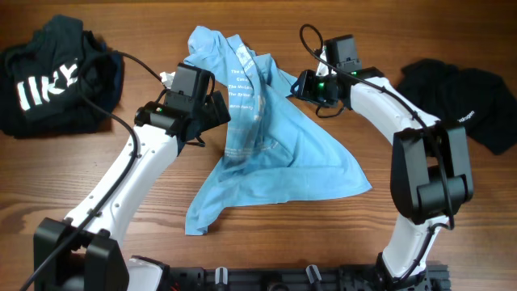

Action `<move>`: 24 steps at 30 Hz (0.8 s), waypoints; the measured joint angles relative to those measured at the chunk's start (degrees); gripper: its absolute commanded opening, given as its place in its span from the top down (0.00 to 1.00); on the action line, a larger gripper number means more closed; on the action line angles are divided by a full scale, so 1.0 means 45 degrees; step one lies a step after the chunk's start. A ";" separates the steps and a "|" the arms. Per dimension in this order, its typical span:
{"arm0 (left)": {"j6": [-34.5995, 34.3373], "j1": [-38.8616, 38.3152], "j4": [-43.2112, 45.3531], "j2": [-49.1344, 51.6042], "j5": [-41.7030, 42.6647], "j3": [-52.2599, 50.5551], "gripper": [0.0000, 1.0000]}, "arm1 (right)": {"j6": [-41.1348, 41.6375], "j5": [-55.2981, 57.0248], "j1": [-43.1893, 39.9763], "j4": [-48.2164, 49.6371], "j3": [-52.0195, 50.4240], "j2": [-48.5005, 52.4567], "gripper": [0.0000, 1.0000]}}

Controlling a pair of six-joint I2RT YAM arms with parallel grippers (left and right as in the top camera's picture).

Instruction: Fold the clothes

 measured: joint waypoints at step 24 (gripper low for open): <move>0.0049 0.0000 -0.0641 0.0010 -0.0097 0.0000 0.00 | 0.4794 0.2040 0.1515 0.1394 0.0078 0.1132 0.54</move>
